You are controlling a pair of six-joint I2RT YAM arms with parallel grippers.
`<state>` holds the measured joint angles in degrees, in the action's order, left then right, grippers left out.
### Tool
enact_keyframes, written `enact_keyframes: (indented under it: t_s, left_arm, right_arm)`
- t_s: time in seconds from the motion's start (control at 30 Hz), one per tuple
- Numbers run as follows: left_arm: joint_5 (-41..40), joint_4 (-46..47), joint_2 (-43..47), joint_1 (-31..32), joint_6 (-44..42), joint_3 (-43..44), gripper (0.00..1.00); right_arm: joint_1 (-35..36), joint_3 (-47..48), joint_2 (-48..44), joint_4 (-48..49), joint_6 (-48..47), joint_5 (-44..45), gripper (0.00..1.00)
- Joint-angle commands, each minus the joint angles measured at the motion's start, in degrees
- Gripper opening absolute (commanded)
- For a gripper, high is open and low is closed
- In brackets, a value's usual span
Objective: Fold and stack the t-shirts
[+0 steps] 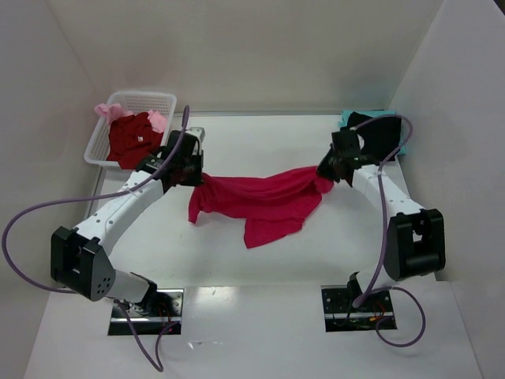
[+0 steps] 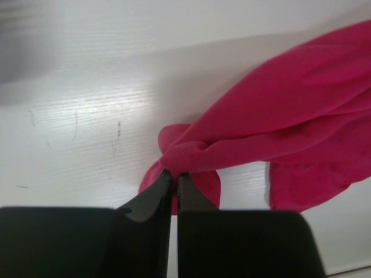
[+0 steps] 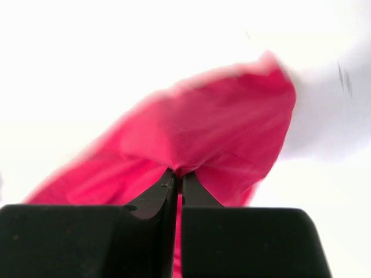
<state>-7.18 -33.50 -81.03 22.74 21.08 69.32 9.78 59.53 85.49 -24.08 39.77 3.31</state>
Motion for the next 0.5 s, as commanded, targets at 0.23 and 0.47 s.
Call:
enact_keyframes:
  t_s: [0.23,0.47]
  left_arm:
    - [-2.92,1.15,7.47,-7.01,-5.43,14.60,0.00]
    - [-1.01,-0.69,13.00,-7.01,-6.49,21.91,0.01]
  right_arm:
    - [0.41,37.83,-3.49,-6.06,-7.50,0.91,0.00]
    - [0.41,41.56,-11.04,-8.44,-9.27,0.38,0.00]
